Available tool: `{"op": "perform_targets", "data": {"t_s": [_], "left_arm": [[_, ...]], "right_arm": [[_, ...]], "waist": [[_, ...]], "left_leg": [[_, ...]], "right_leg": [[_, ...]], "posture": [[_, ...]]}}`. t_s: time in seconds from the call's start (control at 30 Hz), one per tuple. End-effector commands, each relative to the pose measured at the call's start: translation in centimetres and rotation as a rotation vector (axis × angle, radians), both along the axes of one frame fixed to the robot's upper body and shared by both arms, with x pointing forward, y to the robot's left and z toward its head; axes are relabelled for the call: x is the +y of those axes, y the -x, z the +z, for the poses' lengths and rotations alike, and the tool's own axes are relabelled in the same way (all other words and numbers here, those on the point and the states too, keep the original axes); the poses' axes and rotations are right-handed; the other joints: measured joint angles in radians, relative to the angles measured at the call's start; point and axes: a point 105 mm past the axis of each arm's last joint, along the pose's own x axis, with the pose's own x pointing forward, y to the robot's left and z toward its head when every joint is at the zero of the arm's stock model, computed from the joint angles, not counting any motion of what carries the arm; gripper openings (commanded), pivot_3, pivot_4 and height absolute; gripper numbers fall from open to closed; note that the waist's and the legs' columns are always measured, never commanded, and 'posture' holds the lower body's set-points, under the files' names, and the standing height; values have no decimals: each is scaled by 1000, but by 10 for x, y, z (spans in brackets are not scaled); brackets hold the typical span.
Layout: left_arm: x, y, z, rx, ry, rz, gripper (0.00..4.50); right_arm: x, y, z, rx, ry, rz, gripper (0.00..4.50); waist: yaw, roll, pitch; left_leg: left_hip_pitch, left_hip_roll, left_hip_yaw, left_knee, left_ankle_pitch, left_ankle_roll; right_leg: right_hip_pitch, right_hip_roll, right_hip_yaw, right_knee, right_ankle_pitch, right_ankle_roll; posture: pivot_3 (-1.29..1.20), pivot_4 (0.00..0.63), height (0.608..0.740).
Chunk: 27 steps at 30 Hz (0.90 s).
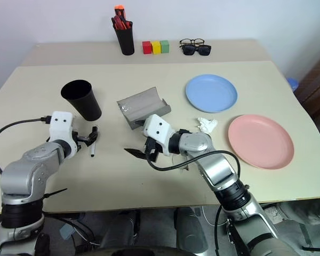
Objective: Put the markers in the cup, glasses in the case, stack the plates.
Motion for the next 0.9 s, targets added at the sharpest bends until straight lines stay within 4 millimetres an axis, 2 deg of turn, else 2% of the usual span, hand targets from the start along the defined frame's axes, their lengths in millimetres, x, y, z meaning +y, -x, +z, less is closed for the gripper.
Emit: {"op": "perform_targets", "data": {"t_s": [0.03,0.13,0.17,0.37,0.4,0.5,0.57,0.63,0.7,0.83,0.9], "left_arm": [[5,-2,-2,35,27,58,4473],[1,-5,-1,40,51,51,3665],[0,-5,-1,42,49,49,3246],[0,-5,1,30,39,34,253],[-1,-5,3,16,28,22,109],[-14,-7,22,-112,-29,-103,109],[-29,-5,40,-223,-58,-219,109],[-54,5,61,-351,-69,-396,109],[-64,10,85,-494,-32,-469,109],[-60,2,128,-728,24,-421,109],[-33,-15,167,-891,50,-222,109]], "right_arm": [[7,-2,8,-42,-31,-3,4500],[7,-2,6,-33,-38,-12,4500],[7,-3,5,-30,-40,-15,4500],[8,-4,6,-32,-45,-17,4500],[9,-3,6,-33,-45,-13,4500],[10,-4,7,-44,-42,-4,4500],[9,-5,9,-59,-41,-6,4500],[7,-8,13,-68,-54,-8,4500],[4,-13,19,-75,-69,-11,4500],[3,-18,31,-77,-99,13,4500],[9,-19,49,-89,-152,34,4500]], "waist": [[0,0,0],[0,0,0],[-1,0,0],[-1,0,0],[-1,0,0],[-2,0,0],[0,0,0],[1,0,0],[2,0,0],[1,0,0],[1,0,0]], "left_leg": [[0,0,0,0,0,0],[1,0,0,0,1,-1],[2,0,0,0,1,-2],[2,0,-1,0,2,-3],[2,0,-1,0,2,-3],[2,0,-1,0,2,-3],[2,0,-1,0,2,-3],[1,0,-1,0,2,-3],[0,0,0,0,2,-4],[1,0,0,0,3,-5],[1,0,0,0,3,-5]], "right_leg": [[0,0,0,1,0,0],[0,0,0,3,0,0],[0,0,0,4,0,0],[0,0,0,5,0,0],[0,0,0,5,0,0],[0,0,0,5,0,0],[-1,0,0,5,0,-1],[-1,0,0,5,-2,-3],[-1,-1,0,4,-2,-4],[-1,0,0,3,-2,-5],[-1,0,0,4,-2,-5]], "posture": [[0,150,740],[0,150,740],[0,150,740],[0,150,740],[0,150,740],[0,150,740],[0,150,740],[0,150,740],[0,150,740],[0,150,740],[0,150,740]]}}
